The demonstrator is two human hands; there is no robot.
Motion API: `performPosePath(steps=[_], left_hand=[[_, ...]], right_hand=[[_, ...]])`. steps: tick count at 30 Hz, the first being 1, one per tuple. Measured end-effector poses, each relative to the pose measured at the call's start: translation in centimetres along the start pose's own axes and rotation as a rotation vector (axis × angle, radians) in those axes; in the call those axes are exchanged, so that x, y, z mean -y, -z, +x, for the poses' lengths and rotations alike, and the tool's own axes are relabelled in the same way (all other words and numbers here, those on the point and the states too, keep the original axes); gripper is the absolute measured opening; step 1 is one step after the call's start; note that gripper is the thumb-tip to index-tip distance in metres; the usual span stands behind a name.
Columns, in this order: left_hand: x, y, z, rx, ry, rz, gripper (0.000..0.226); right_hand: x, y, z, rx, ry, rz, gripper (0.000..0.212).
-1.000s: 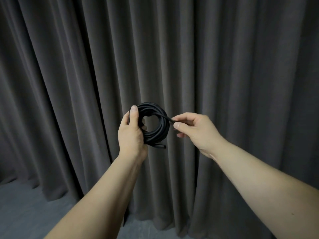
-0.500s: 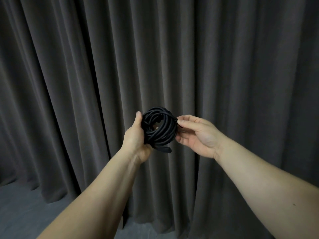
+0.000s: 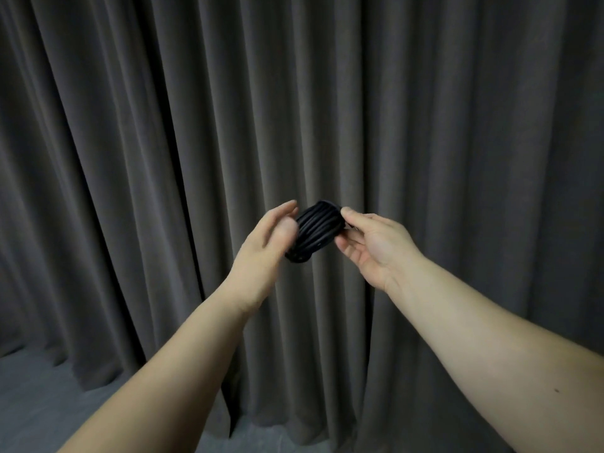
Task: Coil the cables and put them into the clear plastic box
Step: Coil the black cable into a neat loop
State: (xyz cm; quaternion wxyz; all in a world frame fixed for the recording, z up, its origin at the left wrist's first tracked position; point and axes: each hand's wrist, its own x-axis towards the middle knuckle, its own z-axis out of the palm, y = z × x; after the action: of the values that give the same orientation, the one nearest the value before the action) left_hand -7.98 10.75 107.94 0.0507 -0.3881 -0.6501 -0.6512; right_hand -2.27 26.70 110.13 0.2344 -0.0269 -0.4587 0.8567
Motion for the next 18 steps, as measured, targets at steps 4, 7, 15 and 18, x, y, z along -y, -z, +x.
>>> performPosePath(steps=[4, 7, 15, 18], left_hand=[[0.2, -0.2, 0.1, 0.065, -0.193, 0.531, 0.094], [0.5, -0.4, 0.5, -0.111, -0.23, 0.514, 0.066], [0.6, -0.5, 0.4, -0.109, 0.009, 0.071, 0.049], [0.6, -0.6, 0.4, -0.102, 0.043, -0.005, 0.044]], right_hand=[[0.1, -0.4, -0.1, -0.01, -0.008, -0.015, 0.01], [0.2, -0.7, -0.6, 0.068, -0.024, -0.267, 0.018], [0.8, 0.6, 0.0, 0.162, 0.201, -0.717, 0.023], [0.2, 0.7, -0.2, 0.218, 0.305, -0.608, 0.016]])
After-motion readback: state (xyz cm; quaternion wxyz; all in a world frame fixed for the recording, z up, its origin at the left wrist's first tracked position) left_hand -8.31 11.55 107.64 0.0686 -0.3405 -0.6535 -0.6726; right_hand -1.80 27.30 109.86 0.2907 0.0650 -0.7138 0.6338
